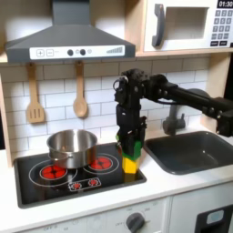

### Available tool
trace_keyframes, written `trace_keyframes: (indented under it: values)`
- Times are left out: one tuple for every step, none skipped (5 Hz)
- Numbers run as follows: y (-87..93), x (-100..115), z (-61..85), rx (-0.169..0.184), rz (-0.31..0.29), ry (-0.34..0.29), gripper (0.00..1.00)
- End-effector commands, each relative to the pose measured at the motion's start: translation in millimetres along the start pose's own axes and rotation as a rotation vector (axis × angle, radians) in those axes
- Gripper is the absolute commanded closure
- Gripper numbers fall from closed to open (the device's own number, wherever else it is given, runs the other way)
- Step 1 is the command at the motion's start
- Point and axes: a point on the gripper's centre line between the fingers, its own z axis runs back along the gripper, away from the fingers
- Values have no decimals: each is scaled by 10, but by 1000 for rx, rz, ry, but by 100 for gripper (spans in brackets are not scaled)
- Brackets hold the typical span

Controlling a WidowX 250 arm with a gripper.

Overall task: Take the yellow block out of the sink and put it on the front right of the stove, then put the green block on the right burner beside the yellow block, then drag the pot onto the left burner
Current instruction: 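Put the green block on the right burner beside the yellow block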

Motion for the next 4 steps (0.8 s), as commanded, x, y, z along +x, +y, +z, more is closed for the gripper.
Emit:
trace_keyframes:
  values:
    - [-38,41,0,1,17,0,100]
    - [-46,59,59,-4,26,-22,100]
    - [-69,48,32,-2,28,-10,100]
    - [-69,47,50,-1,40,-13,100]
